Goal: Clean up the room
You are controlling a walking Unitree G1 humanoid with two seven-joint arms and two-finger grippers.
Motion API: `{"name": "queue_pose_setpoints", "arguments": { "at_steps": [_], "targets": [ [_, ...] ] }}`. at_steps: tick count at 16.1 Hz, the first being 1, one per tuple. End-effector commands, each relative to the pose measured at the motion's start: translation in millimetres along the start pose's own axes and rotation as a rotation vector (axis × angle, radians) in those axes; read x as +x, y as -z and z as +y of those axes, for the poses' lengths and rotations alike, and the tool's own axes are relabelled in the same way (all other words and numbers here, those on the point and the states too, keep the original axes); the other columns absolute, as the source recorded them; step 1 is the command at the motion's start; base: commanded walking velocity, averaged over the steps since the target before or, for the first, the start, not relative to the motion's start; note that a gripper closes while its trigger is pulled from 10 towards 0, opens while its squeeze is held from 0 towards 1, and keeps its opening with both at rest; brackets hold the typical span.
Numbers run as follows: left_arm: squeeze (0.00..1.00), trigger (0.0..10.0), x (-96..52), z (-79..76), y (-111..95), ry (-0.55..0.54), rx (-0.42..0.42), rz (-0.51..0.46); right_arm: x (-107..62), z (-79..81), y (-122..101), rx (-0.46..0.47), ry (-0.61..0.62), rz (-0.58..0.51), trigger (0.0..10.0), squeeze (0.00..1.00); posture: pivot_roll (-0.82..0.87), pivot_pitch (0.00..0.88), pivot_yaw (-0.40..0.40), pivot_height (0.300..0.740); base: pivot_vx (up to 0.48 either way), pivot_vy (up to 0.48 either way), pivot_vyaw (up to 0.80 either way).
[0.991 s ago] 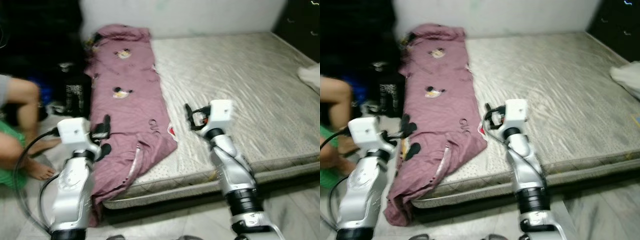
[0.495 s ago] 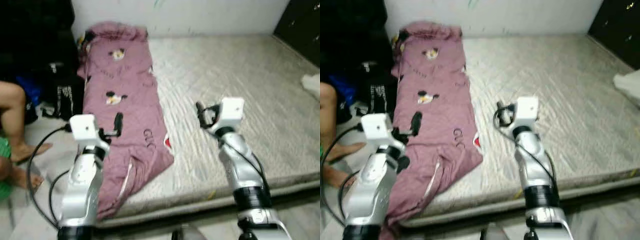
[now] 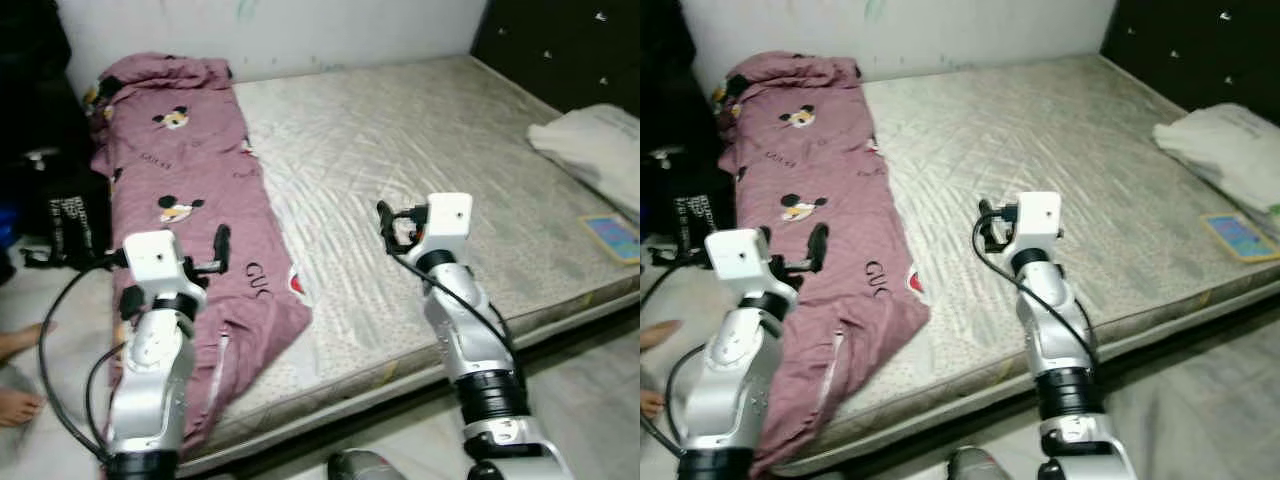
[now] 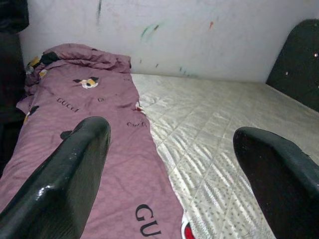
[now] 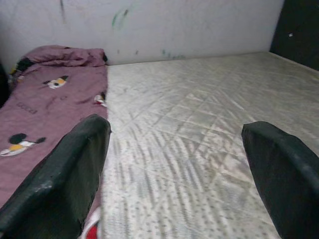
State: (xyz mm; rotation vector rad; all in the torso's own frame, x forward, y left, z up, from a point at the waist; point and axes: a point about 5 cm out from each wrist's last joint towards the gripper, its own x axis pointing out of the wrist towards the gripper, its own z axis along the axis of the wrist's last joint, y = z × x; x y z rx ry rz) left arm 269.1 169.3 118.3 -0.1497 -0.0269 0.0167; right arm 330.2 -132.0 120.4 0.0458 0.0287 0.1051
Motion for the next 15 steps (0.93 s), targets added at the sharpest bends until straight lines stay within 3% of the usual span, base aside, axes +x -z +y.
{"name": "queue_pose_setpoints", "arguments": {
  "at_steps": [1,13,15],
  "targets": [
    [0.0,10.0,0.7,2.7,0,-0.014,0.0,0.003,1.7,4.2,-2,-0.002,-0.019,-0.006,10.0,0.0,-0.07,0.0,-0.012,0.74,0.0,0.0,0.0],
    [0.0,10.0,1.1,0.9,0,-0.03,-0.011,0.009,-0.2,14.5,-4,0.019,-0.082,-0.019,10.0,0.0,-0.07,0.0,-0.02,0.74,0.0,0.0,0.0],
    [0.0,10.0,1.6,0.9,0,-0.031,-0.013,0.01,-0.6,15.5,-3,0.019,-0.086,-0.019,10.0,0.0,-0.08,0.0,-0.022,0.715,0.0,0.0,0.0]
  ]
}}
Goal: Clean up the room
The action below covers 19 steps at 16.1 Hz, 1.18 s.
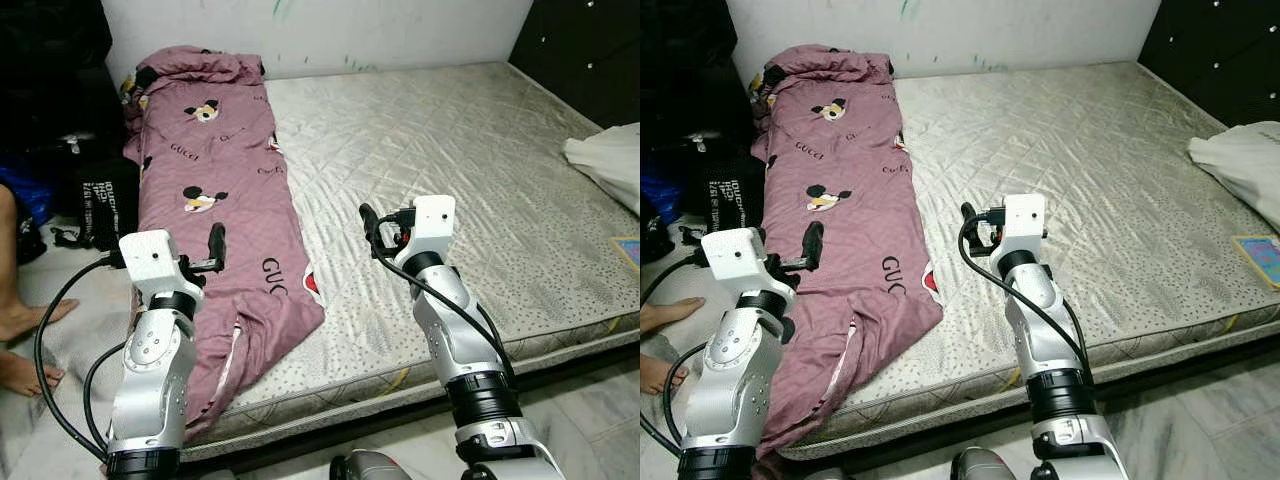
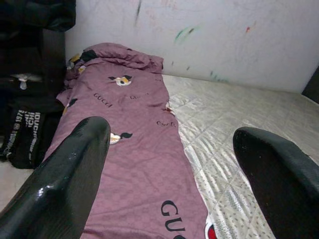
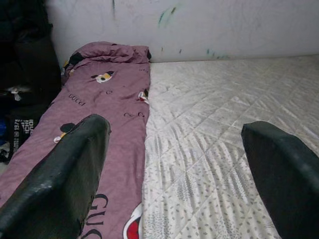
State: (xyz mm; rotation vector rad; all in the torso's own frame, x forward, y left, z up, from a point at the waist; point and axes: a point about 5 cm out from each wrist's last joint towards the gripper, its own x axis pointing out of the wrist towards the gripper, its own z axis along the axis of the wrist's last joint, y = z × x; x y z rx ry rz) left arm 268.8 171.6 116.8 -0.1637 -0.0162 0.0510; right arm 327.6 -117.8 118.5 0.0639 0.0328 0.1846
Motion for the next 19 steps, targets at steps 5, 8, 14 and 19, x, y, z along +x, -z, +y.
{"name": "queue_pose_setpoints", "arguments": {
  "at_steps": [5,8,14,19],
  "targets": [
    [0.0,10.0,3.5,-2.7,-1.0,0.005,-0.004,0.002,0.8,5.1,-8.3,-0.009,-0.032,-0.04,10.0,0.0,-0.08,0.0,-0.023,0.655,0.0,0.0,0.0],
    [0.0,10.0,5.2,-3.7,-1.1,0.005,-0.009,0.0,1.7,5.2,-9.2,-0.009,-0.037,-0.042,10.0,0.0,-0.08,0.0,-0.024,0.61,0.0,0.0,0.0],
    [0.0,10.0,7.9,-4.8,-1.2,-0.004,-0.017,-0.007,3.0,7.5,-10.1,-0.003,-0.057,-0.044,10.0,0.0,-0.08,0.0,-0.032,0.61,0.0,0.0,0.0],
    [0.0,10.0,7.6,-1.0,4.5,-0.022,-0.06,0.019,4.2,10.2,-9.1,-0.011,-0.078,-0.037,10.0,0.0,-0.08,0.0,-0.033,0.61,0.0,0.0,0.0]
  ]
}}
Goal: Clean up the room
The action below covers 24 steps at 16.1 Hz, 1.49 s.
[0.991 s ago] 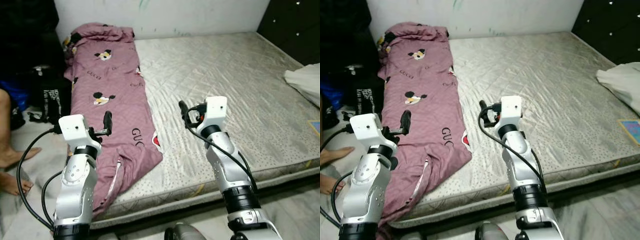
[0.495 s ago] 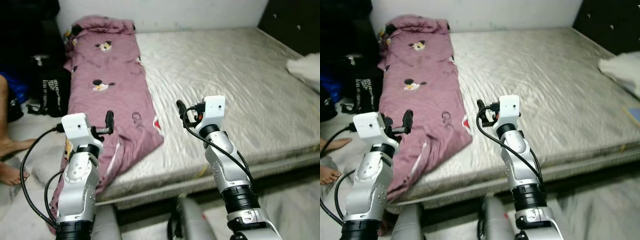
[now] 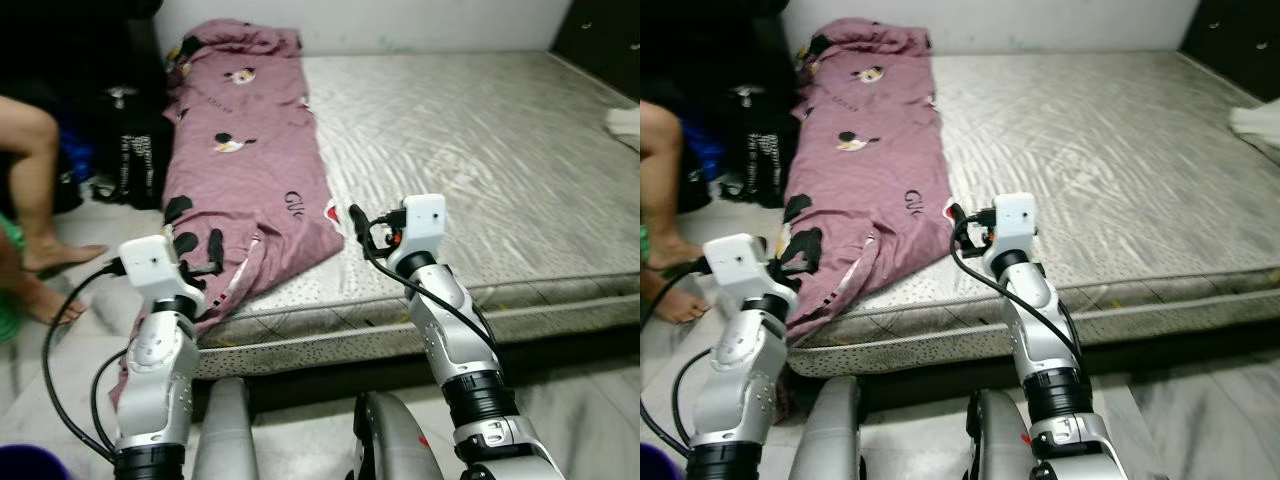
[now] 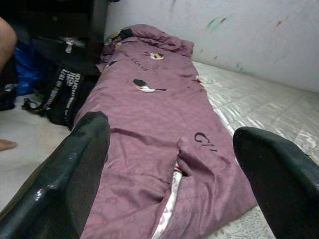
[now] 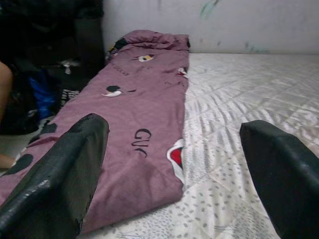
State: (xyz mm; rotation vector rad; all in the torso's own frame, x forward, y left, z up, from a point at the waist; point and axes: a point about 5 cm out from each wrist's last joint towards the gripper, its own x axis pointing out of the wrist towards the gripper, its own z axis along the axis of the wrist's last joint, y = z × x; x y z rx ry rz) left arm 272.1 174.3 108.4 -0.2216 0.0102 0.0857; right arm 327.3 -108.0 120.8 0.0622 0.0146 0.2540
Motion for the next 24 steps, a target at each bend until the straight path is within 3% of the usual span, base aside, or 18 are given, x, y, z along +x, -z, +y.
{"name": "queue_pose_setpoints", "arguments": {
  "at_steps": [1,5,11,19,21,24],
  "targets": [
    [0.0,10.0,4.2,-5.3,-3.5,0.017,-0.002,-0.007,2.8,0.3,-7.2,-0.008,-0.01,-0.022,10.0,0.0,-0.08,0.0,-0.033,0.61,0.0,0.0,0.0],
    [0.0,10.0,4.8,-5.9,-4.4,0.019,-0.006,-0.014,3.1,1.2,-6.9,-0.009,-0.021,-0.021,10.0,0.0,-0.09,0.0,-0.035,0.61,0.0,0.0,0.0],
    [0.0,10.0,7.4,-6.7,-6.7,0.013,-0.012,-0.018,4.5,1.1,-7.8,-0.011,-0.023,-0.019,10.0,0.0,-0.09,0.0,-0.038,0.535,0.0,0.0,0.0],
    [0.0,10.0,10.3,2.7,-4.1,-0.06,-0.013,-0.005,1.2,0.5,-1.6,-0.029,-0.033,0.012,10.0,0.0,-0.09,0.0,-0.038,0.535,0.0,0.0,0.0],
    [0.0,10.0,10.1,2.6,-4.2,-0.065,-0.017,-0.005,0.8,0.2,-2.0,-0.031,-0.036,0.008,10.0,0.0,-0.1,0.0,-0.04,0.505,0.0,0.0,0.0],
    [0.0,10.0,10.7,1.1,-4.9,-0.05,-0.017,-0.01,0.5,0.4,-1.4,-0.032,-0.037,0.012,10.0,0.0,-0.1,0.0,-0.04,0.5,0.0,0.0,0.0]
  ]
}}
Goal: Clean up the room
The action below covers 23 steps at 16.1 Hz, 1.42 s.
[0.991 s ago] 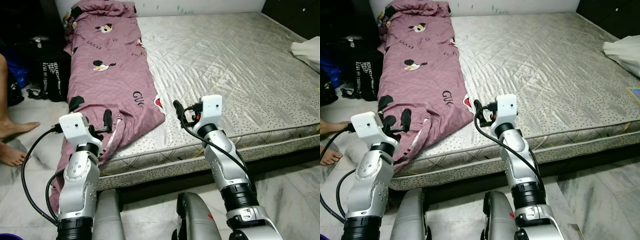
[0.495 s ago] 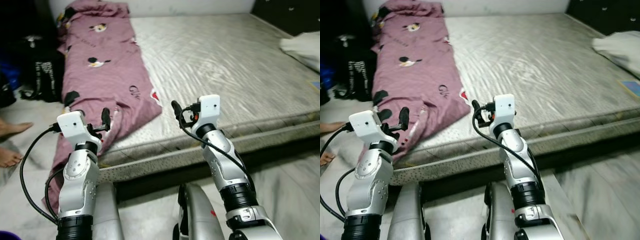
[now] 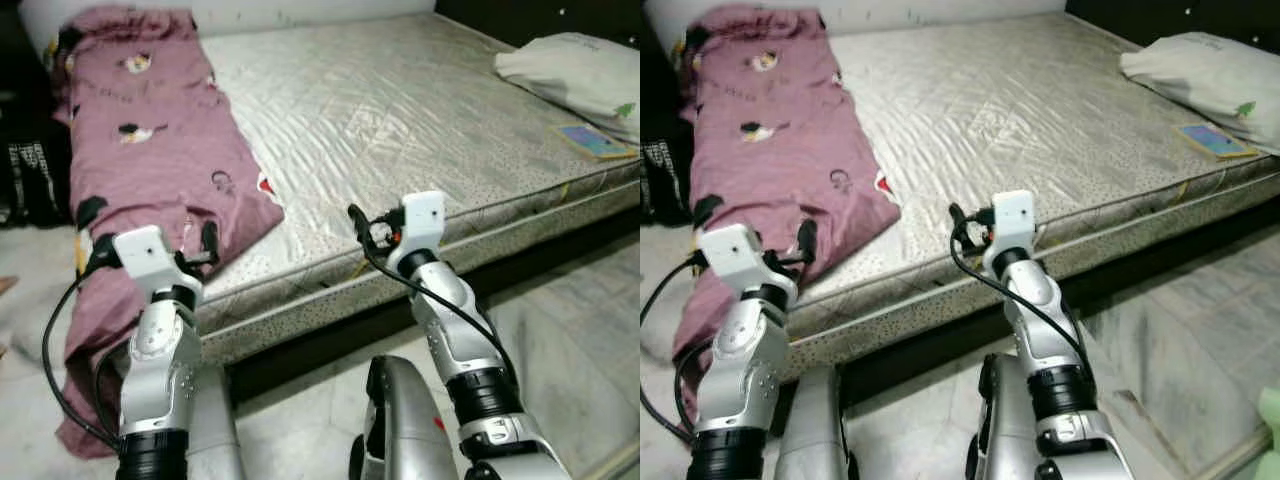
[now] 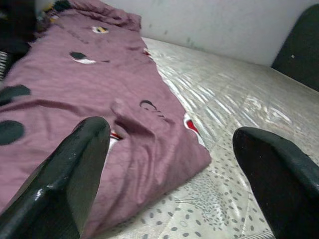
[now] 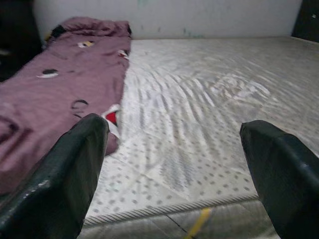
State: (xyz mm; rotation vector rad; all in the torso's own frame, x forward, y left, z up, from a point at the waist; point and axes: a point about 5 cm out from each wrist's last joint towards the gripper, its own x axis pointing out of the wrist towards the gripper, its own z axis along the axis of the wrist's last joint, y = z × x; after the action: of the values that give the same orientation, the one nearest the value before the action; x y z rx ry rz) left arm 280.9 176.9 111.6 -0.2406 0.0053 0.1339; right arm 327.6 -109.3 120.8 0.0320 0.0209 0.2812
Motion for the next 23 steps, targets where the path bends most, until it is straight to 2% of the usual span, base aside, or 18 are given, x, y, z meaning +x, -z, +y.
{"name": "queue_pose_setpoints", "arguments": {
  "at_steps": [1,4,6,8,10,13,18,20,23],
  "targets": [
    [0.0,10.0,1.7,-0.5,-1,0.003,-0.001,-0.003,0.4,1.8,-1,-0.003,-0.011,0.002,10.0,0.0,-0.1,0.0,-0.039,0.5,0.0,0.0,0.0],
    [0.0,10.0,1.6,-0.1,-2,0.006,-0.006,-0.009,-0.4,2.3,0,-0.006,-0.016,0.005,10.0,0.0,-0.1,0.0,-0.039,0.5,0.0,0.0,0.0],
    [0.0,10.0,1.7,0.1,-3,0.005,-0.007,-0.012,-0.6,3.7,-1,0.002,-0.03,-0.002,10.0,0.0,-0.1,0.0,-0.039,0.495,0.334,0.0,0.0],
    [0.0,10.0,1.5,0.5,-2,0.005,-0.008,-0.011,-0.8,5.1,0,0.004,-0.037,-0.001,10.0,0.0,-0.1,0.0,-0.035,0.47,0.36,0.0,0.0],
    [0.0,10.0,1.3,0.6,-2,0.0,-0.013,-0.009,-1.0,4.7,0,0.002,-0.036,0.001,10.0,0.0,-0.1,0.0,-0.036,0.47,0.328,0.0,0.0],
    [0.0,10.0,3.0,3.1,-1,-0.049,-0.005,-0.008,-1.3,3.5,1,-0.001,-0.035,0.009,10.0,0.0,-0.1,0.0,-0.037,0.47,0.0,0.0,0.0],
    [0.0,10.0,6.2,19.9,4,-0.172,-0.017,0.036,-5.4,0.4,3,-0.013,-0.031,0.024,10.0,0.0,-0.12,0.0,-0.039,0.466,0.0,0.0,0.0],
    [0.0,10.0,13.9,29.6,4,-0.218,-0.035,0.037,-10.0,-4.6,4,-0.024,-0.019,0.036,10.0,0.0,-0.13,0.0,-0.041,0.436,0.0,0.0,0.0],
    [0.0,10.0,27.0,39.4,0,-0.269,-0.043,0.024,-20.5,-23.4,2,-0.056,0.025,0.049,10.0,0.0,-0.18,0.015,-0.046,0.426,0.0,0.0,0.0]
  ]
}}
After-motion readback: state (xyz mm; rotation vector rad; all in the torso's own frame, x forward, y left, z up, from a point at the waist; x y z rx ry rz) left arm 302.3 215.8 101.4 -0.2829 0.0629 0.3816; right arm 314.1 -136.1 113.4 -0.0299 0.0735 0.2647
